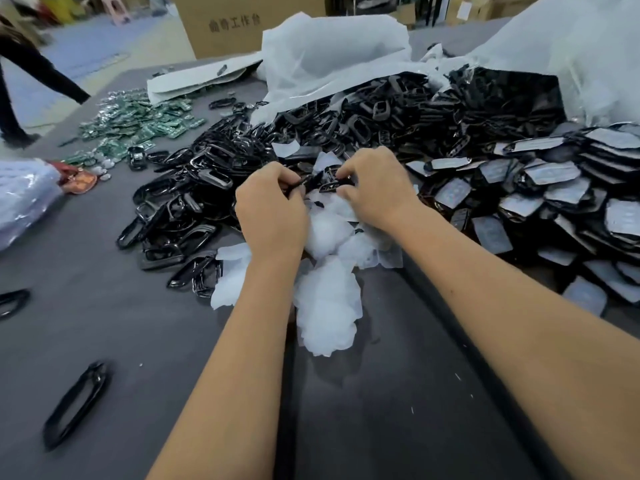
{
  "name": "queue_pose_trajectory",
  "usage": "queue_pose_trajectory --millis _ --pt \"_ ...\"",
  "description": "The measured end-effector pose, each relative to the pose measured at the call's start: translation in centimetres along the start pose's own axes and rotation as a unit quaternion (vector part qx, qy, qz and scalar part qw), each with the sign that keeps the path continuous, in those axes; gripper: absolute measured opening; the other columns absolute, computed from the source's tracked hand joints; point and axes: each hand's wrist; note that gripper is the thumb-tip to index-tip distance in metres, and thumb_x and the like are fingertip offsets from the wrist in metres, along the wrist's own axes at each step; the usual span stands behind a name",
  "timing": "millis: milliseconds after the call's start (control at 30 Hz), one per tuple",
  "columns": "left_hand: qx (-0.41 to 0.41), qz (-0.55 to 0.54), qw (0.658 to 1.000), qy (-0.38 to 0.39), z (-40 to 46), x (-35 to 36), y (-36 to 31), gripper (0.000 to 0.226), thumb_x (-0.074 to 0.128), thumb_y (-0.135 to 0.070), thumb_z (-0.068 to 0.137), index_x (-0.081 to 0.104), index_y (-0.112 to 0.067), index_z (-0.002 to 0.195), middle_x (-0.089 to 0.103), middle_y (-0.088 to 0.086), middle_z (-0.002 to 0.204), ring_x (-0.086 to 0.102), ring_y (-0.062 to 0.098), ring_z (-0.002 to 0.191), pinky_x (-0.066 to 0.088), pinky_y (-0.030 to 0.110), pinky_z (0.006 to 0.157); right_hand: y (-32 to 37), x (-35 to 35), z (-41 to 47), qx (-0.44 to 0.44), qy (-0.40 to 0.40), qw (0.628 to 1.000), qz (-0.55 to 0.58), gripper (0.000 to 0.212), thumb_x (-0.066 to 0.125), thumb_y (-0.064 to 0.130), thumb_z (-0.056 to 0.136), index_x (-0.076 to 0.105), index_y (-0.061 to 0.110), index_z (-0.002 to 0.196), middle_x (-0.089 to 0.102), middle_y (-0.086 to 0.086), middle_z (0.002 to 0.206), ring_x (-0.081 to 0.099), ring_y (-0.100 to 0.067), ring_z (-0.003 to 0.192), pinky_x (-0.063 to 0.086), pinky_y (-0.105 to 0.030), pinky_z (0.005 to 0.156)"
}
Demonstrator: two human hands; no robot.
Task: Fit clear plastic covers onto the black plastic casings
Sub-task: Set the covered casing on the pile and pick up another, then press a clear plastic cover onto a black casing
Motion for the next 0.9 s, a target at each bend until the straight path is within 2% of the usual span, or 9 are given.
queue_pose_trajectory --millis 167,333,467,533,633,700,767,867,900 --pt "-0.012 -0.037 0.998 -0.040 0.4 -0.2 -0.4 0.009 0.074 -0.018 0.090 0.065 -0.015 0.089 0.064 -0.008 0.079 0.065 0.018 0.079 0.053 0.035 0.081 -0.4 -0.7 -1.2 0.015 -0.092 0.993 0.078 0.017 0.077 0.015 0.091 0.080 0.015 0.107 0.075 0.000 0.112 0.063 -0.021 0.113 0.041 -0.023 0.096" --pt "-0.022 -0.075 0.996 -0.053 0.4 -0.2 -0.5 0.015 0.075 -0.016 0.089 0.060 -0.017 0.093 0.057 -0.016 0.072 0.055 0.000 0.066 0.040 0.007 0.067 0.3 -1.9 -0.9 0.048 -0.107 0.979 0.167 0.013 0.074 0.005 0.086 0.079 0.014 0.093 0.075 0.002 0.090 0.069 -0.013 0.088 0.057 -0.031 0.088" --pt "-0.043 -0.054 0.997 -0.023 0.3 -0.1 -0.1 0.023 0.072 -0.017 0.088 0.063 -0.016 0.110 0.064 -0.009 0.088 0.064 0.019 0.089 0.052 0.034 0.089 0.9 -2.0 0.5 0.066 -0.016 0.989 0.131 0.025 0.067 0.007 0.092 0.076 0.014 0.114 0.070 0.003 0.092 0.063 -0.012 0.089 0.055 -0.032 0.093" --pt "-0.026 -0.028 0.999 -0.018 0.3 0.1 0.0 0.029 0.070 -0.020 0.088 0.064 -0.017 0.115 0.064 0.000 0.105 0.060 0.024 0.105 0.044 0.029 0.098 1.1 -1.9 0.8 0.065 0.009 0.993 0.103 0.023 0.067 0.011 0.094 0.077 0.017 0.114 0.067 0.006 0.089 0.060 -0.012 0.089 0.053 -0.030 0.094" --pt "0.026 0.030 0.998 -0.047 0.0 0.3 -0.5 0.031 0.068 -0.028 0.089 0.066 -0.019 0.119 0.058 0.005 0.117 0.049 0.025 0.115 0.024 0.017 0.091 1.1 -2.3 0.4 0.070 -0.019 0.990 0.123 0.005 0.076 0.022 0.091 0.079 0.020 0.094 0.069 0.006 0.083 0.061 -0.011 0.081 0.051 -0.023 0.082" --pt "0.066 -0.027 0.995 -0.065 -0.2 0.2 -0.9 0.024 0.068 -0.025 0.090 0.068 -0.016 0.112 0.060 0.006 0.112 0.055 0.020 0.105 0.036 0.020 0.090 0.8 -2.7 -0.3 0.095 -0.073 0.978 0.170 0.004 0.080 0.024 0.088 0.080 0.021 0.091 0.070 0.009 0.079 0.062 -0.005 0.072 0.045 -0.012 0.069" --pt "0.081 -0.130 0.987 -0.043 -0.2 0.1 -1.3 0.013 0.068 -0.019 0.093 0.069 -0.012 0.103 0.067 0.005 0.098 0.065 0.016 0.085 0.053 0.029 0.079 0.3 -3.0 -1.3 0.156 -0.129 0.934 0.294 0.004 0.082 0.020 0.087 0.079 0.022 0.087 0.068 0.014 0.071 0.060 0.001 0.064 0.044 -0.011 0.064" --pt "0.031 -0.285 0.953 0.095 -0.5 0.5 -1.8 0.012 0.066 -0.013 0.097 0.069 -0.004 0.105 0.072 0.014 0.083 0.074 0.024 0.069 0.063 0.038 0.066 0.1 -3.5 -3.5 0.246 -0.091 0.785 0.561 0.012 0.077 0.007 0.091 0.072 0.014 0.083 0.067 0.007 0.063 0.058 -0.009 0.056 0.043 -0.021 0.050" --pt "0.010 -0.323 0.936 0.142 -0.7 0.7 -2.0 0.012 0.067 -0.010 0.098 0.069 -0.002 0.107 0.073 0.017 0.085 0.075 0.027 0.071 0.063 0.037 0.065 0.1 -3.5 -4.2 0.252 -0.070 0.759 0.597 0.013 0.074 0.004 0.093 0.070 0.012 0.083 0.067 0.004 0.063 0.059 -0.011 0.057 0.041 -0.021 0.048"
Point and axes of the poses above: each hand's wrist, its own z-axis towards the middle knuckle, its own x-axis out of the palm, y = z × x
